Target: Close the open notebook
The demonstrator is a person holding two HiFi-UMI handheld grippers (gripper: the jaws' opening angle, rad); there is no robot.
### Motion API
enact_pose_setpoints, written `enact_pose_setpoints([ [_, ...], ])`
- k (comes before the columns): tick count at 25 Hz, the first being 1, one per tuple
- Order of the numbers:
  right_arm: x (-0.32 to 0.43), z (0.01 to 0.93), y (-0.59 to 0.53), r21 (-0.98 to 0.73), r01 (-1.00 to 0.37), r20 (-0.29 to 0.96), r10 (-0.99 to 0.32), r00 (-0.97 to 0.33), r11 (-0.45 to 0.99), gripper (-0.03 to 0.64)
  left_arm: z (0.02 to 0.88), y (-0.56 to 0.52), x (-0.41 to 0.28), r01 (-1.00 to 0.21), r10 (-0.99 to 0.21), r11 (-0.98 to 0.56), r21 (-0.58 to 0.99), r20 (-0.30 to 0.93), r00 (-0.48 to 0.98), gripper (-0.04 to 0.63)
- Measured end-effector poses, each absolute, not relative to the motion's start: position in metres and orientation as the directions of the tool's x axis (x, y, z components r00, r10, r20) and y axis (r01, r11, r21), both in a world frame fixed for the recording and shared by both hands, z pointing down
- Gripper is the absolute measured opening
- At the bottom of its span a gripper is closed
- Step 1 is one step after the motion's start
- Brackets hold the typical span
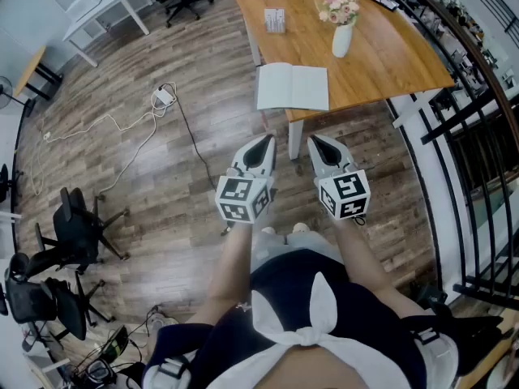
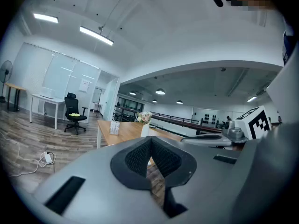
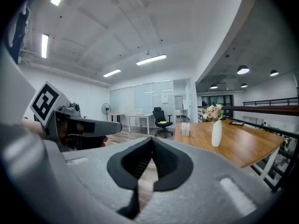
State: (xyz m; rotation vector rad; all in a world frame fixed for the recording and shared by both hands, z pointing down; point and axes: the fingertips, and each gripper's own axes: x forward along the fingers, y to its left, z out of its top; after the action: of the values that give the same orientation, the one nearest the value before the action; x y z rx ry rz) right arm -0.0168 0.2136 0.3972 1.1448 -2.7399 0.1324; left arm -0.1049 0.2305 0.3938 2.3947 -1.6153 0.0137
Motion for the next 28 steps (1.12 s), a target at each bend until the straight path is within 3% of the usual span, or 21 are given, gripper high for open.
enact_pose_setpoints([
  [14,0.010,0.423,0.191,-0.055,-0.701,0.216,-0.677,-0.704,0.711,-0.003,0.430,0.216,-0.095,-0.928,-0.925,-0.270,0.257,0.197,0.324,0.017],
  [28,-0.019,0.446,0.087,-0.056,-0.720,0.276,-0.682,-0.678,0.692,-0.003,0.452,0.103,-0.141,-0.925,-0.912,-0.247,0.290,0.255,0.323,0.018],
])
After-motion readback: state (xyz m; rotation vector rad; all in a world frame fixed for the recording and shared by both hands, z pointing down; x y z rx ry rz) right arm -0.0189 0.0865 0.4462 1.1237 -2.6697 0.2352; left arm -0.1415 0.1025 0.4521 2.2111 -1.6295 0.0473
